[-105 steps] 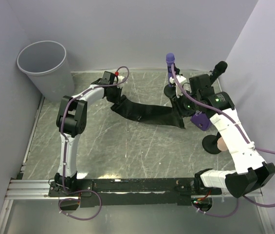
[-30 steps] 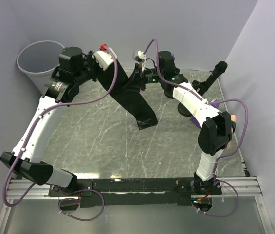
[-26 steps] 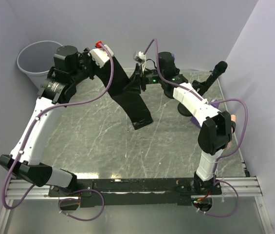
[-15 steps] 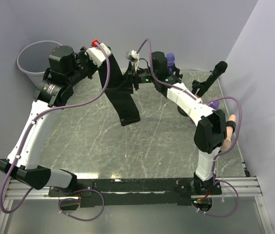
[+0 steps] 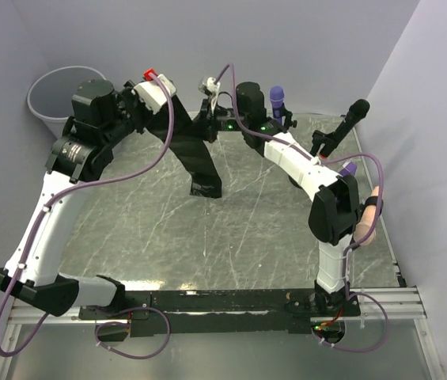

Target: Put the trash bags into the trash bin

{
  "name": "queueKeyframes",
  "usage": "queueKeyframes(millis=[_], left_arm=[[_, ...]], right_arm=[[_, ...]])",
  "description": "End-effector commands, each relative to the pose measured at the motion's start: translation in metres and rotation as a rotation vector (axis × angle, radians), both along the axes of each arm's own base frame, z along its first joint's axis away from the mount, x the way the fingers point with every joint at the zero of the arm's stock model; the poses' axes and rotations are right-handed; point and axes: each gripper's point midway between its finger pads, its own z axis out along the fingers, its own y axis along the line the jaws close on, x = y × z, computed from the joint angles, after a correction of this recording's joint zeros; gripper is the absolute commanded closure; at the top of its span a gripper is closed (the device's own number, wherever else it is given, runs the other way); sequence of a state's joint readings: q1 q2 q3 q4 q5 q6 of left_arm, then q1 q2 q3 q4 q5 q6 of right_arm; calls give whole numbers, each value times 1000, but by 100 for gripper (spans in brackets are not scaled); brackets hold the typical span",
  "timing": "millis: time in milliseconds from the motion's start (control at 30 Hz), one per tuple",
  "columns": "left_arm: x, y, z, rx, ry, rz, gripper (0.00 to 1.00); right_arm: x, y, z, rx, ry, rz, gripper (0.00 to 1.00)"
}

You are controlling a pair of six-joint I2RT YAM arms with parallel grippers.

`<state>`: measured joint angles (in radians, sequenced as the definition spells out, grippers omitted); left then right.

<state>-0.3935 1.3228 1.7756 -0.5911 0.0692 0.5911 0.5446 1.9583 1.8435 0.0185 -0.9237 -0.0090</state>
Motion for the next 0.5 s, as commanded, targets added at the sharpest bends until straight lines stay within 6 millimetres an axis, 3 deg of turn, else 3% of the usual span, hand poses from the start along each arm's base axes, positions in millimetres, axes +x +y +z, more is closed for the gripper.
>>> queueKeyframes(millis=[0,67,167,233,300,467], left_arm=[[5,31,32,-17,-148,161,99],[9,34,28,-32,-147,188,99],[19,34,7,-61,-88,212,99],[23,32,-25,-125,25,194,99],[25,26,-72,-235,199,163,99],[2,-17,-170,-568,601,35,99]], right_arm=[[-32,-29,-8,-58,-11,98,100],[-41,-40,-15,-88,5,137,100],[-55,-57,-18,-115,42,176,100],[-62,-65,-19,-141,49,186,100],[-67,-72,-26,-185,104,177,100],[-66,-71,-51,-216,341,126,100]])
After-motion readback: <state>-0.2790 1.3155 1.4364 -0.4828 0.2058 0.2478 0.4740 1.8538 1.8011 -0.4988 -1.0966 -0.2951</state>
